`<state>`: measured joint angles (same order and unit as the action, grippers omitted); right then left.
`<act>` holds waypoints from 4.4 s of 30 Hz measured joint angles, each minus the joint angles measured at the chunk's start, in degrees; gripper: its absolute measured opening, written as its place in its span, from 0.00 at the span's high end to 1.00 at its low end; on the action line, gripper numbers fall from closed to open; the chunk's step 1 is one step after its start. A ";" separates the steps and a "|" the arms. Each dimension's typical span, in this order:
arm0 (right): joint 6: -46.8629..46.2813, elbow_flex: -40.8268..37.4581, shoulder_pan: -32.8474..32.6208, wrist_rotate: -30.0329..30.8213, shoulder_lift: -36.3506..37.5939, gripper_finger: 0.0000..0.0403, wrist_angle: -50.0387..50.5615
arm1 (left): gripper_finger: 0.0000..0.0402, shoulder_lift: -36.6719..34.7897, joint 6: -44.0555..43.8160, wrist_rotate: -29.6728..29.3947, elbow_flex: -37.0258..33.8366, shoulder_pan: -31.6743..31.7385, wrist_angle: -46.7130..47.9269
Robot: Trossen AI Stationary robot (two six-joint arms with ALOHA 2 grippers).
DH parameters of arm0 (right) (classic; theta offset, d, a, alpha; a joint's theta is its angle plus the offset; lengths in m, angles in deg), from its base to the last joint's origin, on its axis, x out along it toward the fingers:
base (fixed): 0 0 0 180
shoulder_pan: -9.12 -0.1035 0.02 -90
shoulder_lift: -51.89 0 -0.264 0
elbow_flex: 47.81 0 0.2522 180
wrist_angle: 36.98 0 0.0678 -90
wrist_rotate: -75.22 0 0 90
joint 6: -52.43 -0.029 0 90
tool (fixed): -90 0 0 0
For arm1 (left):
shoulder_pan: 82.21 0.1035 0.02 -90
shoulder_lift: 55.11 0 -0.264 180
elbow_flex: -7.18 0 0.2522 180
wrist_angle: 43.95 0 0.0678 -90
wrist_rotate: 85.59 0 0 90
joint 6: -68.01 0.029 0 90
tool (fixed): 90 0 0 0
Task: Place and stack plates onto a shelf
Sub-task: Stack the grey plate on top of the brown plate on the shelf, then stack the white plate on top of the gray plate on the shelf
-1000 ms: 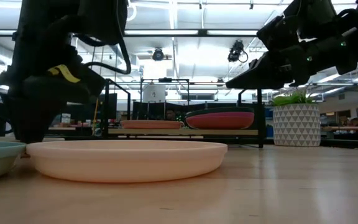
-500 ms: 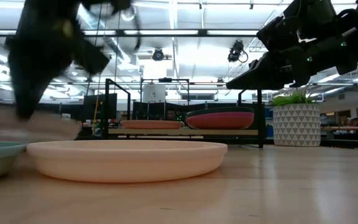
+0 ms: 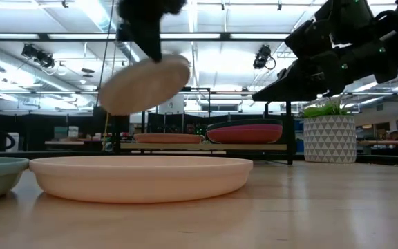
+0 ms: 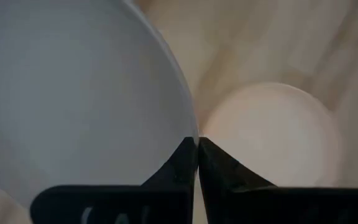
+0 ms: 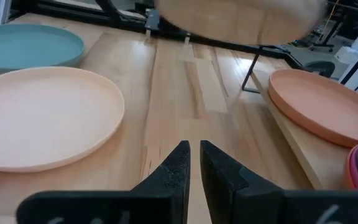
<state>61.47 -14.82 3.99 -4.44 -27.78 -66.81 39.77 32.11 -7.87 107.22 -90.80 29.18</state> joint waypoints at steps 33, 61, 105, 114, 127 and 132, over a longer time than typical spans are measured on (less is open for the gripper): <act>-2.42 -1.14 -0.12 3.52 -5.49 0.89 -4.70 | 0.95 4.65 53.00 5.86 -4.35 25.17 -2.04; -1.42 -1.14 -1.14 3.52 -5.45 0.89 -4.33 | 0.72 4.13 32.86 24.76 -5.20 17.77 -3.21; -0.51 -1.11 -1.18 2.89 -5.43 0.89 -5.48 | 0.53 21.52 12.31 12.03 -5.24 1.41 -11.40; -0.51 -1.11 -1.18 2.89 -5.43 0.89 -5.57 | 0.86 21.52 13.77 11.98 -5.24 1.39 -11.05; -0.51 -1.11 -1.18 2.91 -5.43 0.89 -5.74 | 0.97 10.29 15.60 7.34 -5.28 9.68 -8.50; -0.44 -1.11 -1.18 2.92 -5.43 0.89 -6.13 | 0.97 4.83 16.13 6.71 -5.28 18.60 -8.42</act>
<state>61.03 -15.94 2.81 -1.51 -33.21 -72.95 44.60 48.24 -1.15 101.94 -72.20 20.76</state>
